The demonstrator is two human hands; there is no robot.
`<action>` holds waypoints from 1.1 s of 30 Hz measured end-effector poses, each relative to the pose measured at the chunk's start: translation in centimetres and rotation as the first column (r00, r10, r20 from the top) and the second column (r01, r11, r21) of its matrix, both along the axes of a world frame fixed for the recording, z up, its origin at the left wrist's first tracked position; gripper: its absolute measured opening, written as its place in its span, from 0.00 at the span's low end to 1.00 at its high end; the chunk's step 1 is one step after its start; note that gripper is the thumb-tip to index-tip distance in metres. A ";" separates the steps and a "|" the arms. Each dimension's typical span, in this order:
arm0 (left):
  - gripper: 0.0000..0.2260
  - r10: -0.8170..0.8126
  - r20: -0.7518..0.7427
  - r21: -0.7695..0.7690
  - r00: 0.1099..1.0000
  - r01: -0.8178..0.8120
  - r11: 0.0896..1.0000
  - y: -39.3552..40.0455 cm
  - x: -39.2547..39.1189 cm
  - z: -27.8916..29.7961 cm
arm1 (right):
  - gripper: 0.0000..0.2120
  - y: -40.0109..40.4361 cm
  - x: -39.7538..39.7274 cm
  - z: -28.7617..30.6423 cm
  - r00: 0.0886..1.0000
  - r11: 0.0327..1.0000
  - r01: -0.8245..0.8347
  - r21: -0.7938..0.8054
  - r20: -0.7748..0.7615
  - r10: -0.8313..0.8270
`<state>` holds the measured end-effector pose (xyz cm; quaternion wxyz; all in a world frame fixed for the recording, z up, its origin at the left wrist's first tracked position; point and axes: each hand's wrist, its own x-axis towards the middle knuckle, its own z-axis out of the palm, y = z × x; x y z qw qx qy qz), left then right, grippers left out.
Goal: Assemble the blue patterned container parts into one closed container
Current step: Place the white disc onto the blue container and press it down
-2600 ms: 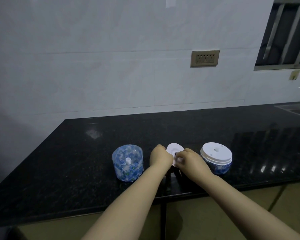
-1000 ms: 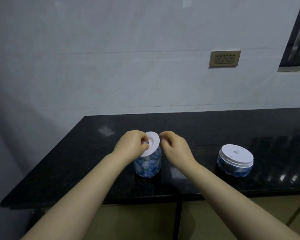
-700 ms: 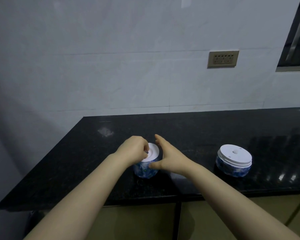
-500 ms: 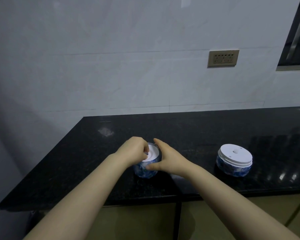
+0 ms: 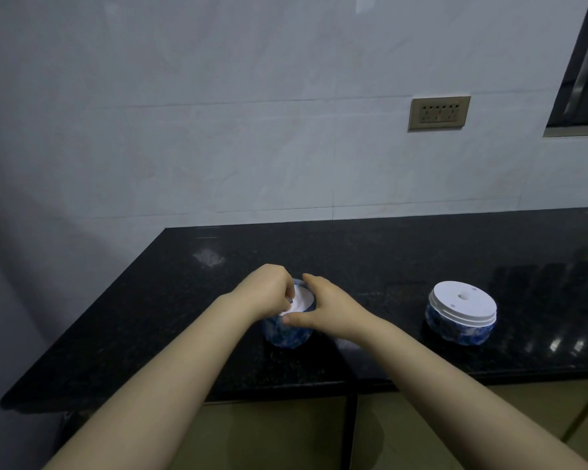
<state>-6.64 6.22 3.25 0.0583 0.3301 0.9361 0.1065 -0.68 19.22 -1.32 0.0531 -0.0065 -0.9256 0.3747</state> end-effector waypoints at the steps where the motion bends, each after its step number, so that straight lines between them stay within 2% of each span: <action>1: 0.10 -0.003 0.001 0.000 1.000 0.003 1.000 0.0 0.0 0.0 | 0.43 0.0 0.0 0.0 1.000 1.000 0.001 0.003 -0.003 -0.001; 6: 0.10 -0.037 0.008 0.007 0.999 0.037 0.999 -0.2 -0.1 0.2 | 0.38 -0.2 -0.2 0.1 1.000 1.000 -0.006 0.019 -0.009 0.006; 10: 0.11 -0.066 0.013 -0.004 0.998 0.066 0.998 -0.2 0.0 -0.1 | 0.42 -0.2 -0.1 0.1 1.000 0.999 -0.006 0.038 0.015 0.005; 16: 0.09 -0.057 0.005 0.040 0.998 0.057 0.998 -0.4 -0.2 -0.2 | 0.39 -0.3 0.0 0.3 1.000 1.000 0.004 0.029 0.012 -0.004; 19: 0.04 -0.023 -0.060 0.020 0.998 0.025 0.999 -0.3 -0.1 -0.3 | 0.39 -0.4 0.1 0.3 1.000 1.000 -0.010 0.018 0.024 0.010; 21: 0.08 0.003 -0.153 -0.051 0.988 -0.011 0.999 -0.1 0.1 -0.3 | 0.37 -0.4 0.1 0.3 1.000 1.000 -0.011 0.012 0.014 0.011; 24: 0.08 0.029 -0.220 -0.114 0.975 -0.056 0.992 0.3 0.2 -0.5 | 0.40 -0.4 0.1 0.3 1.000 1.000 -0.003 0.015 0.020 0.003; 29: 0.05 0.042 -0.151 -0.072 0.988 -0.054 0.996 0.4 0.3 -0.3 | 0.40 -0.5 0.2 0.3 1.000 1.000 -0.002 0.014 0.021 0.002; 33: 0.09 -0.002 -0.083 0.008 0.997 0.002 1.000 -0.4 0.2 -0.5 | 0.34 -0.6 0.4 0.4 1.000 1.000 0.013 0.021 0.013 -0.013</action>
